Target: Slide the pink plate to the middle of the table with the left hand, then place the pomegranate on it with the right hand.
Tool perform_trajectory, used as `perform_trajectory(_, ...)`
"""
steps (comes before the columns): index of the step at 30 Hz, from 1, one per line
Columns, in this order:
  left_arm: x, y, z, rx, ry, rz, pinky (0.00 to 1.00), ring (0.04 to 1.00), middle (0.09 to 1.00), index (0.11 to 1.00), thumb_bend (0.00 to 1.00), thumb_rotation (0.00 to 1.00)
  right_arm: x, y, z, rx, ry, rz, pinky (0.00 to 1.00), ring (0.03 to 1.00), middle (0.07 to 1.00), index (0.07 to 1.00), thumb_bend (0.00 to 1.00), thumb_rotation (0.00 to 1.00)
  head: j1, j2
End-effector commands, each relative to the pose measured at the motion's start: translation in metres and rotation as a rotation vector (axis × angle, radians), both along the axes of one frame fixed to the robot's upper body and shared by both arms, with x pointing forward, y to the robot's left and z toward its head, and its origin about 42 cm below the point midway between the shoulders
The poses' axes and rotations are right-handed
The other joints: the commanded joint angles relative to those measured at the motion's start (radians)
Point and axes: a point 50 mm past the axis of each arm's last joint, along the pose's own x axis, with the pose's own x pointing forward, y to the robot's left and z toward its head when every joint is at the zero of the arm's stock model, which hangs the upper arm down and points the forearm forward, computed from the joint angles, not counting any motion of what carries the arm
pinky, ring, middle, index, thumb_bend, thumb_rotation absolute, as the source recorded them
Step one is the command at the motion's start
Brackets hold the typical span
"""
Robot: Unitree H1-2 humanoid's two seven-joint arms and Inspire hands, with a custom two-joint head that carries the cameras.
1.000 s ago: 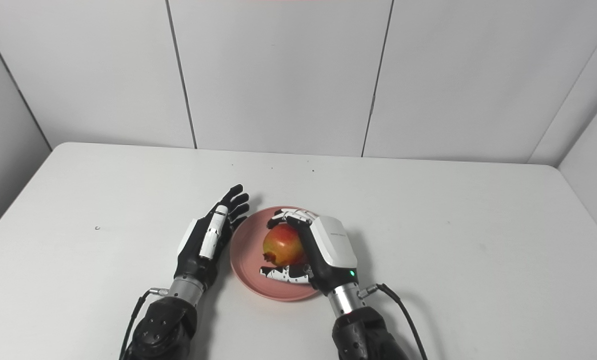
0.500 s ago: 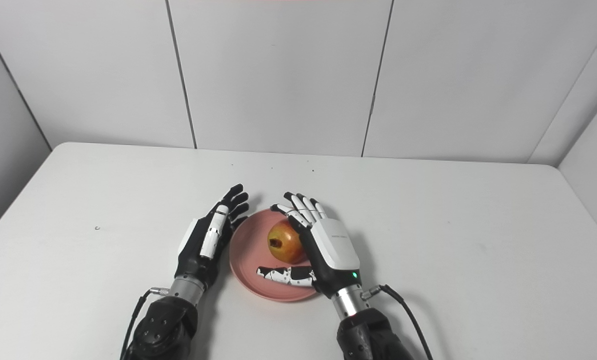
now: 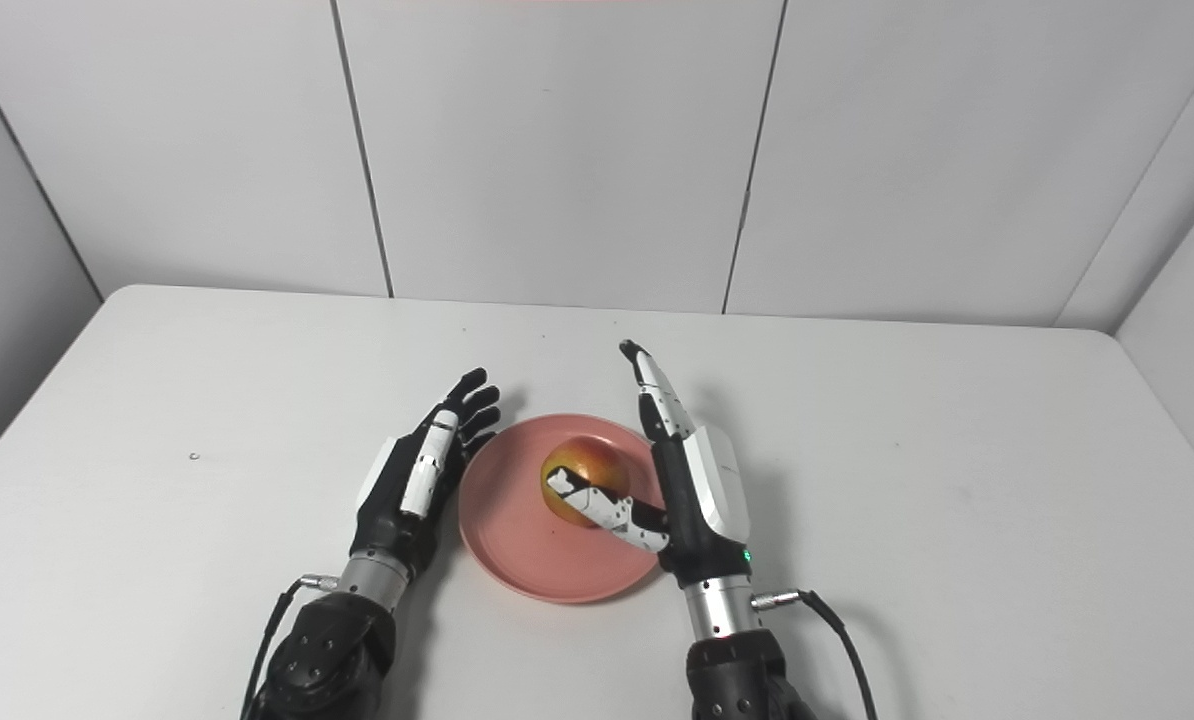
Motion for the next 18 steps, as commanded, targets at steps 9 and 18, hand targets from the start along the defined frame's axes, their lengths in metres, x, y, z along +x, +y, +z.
perform_trajectory(9, 0.008, -0.006, 0.015, -0.009, -0.059, 0.017, 0.89, 0.909, 0.907, 0.894, 0.28, 1.0, 0.003, -0.008, 0.011, 0.223, 0.018, -0.024, 0.9, 0.927, 0.914, 0.915, 0.58, 1.0, 0.001, 0.003)
perform_trajectory(18, 0.009, -0.004, 0.015, -0.011, -0.056, 0.036, 0.9, 0.925, 0.926, 0.91, 0.29, 1.0, 0.004, -0.011, 0.002, 0.394, 0.142, 0.027, 0.94, 0.937, 0.94, 0.925, 0.57, 1.0, -0.002, 0.006)
